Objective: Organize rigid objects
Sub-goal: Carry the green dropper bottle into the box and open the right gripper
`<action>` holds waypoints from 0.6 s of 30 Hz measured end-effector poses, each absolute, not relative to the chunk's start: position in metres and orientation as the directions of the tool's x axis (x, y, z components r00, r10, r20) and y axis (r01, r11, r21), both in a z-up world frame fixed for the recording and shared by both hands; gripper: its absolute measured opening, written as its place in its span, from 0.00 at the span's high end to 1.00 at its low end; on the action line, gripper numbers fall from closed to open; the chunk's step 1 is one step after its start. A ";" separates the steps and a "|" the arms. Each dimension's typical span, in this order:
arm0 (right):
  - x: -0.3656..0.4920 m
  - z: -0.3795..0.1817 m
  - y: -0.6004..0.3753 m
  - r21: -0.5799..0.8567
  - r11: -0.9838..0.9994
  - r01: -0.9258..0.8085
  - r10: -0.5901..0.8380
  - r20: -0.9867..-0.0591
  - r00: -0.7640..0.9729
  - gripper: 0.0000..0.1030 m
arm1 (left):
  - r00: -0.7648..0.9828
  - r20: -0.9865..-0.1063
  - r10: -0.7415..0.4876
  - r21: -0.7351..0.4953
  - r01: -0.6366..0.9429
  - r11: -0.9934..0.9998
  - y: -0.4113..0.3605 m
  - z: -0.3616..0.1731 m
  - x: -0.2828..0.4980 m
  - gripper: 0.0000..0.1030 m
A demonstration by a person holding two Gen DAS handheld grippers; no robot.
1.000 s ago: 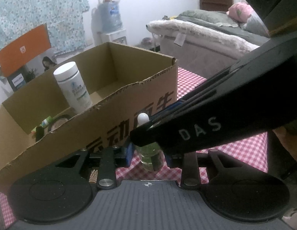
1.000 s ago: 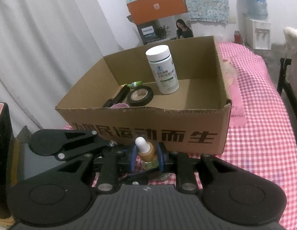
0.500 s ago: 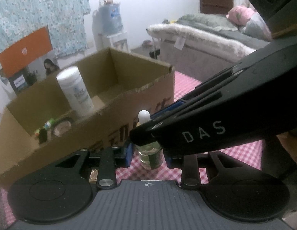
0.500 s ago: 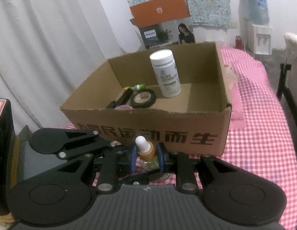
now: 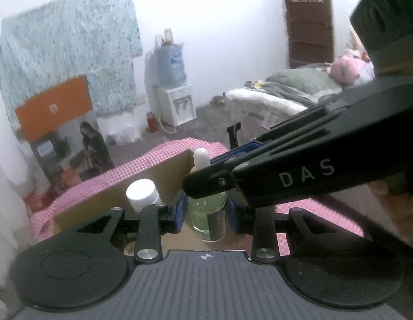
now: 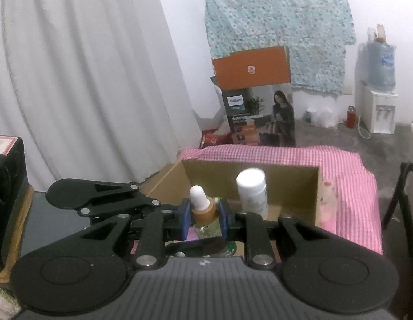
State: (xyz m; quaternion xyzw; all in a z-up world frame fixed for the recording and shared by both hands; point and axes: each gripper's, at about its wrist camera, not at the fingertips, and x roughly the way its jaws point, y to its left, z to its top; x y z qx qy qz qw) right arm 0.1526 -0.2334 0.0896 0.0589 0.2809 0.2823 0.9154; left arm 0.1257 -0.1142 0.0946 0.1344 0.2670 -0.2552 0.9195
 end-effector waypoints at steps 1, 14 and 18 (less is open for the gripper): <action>0.163 0.090 -0.233 0.271 0.834 -0.480 0.549 -0.489 0.678 0.77 | 0.716 -0.573 -0.399 0.090 0.538 0.838 -0.114 0.094 0.137 0.69; 0.309 0.026 -0.247 0.312 0.862 -0.399 0.501 -0.650 0.572 0.79 | 0.592 -0.741 -0.316 0.000 0.471 0.882 -0.134 0.040 0.259 0.69; 0.329 0.009 -0.247 0.304 0.866 -0.397 0.490 -0.675 0.551 0.79 | 0.575 -0.762 -0.298 -0.005 0.455 0.890 -0.138 0.030 0.268 0.69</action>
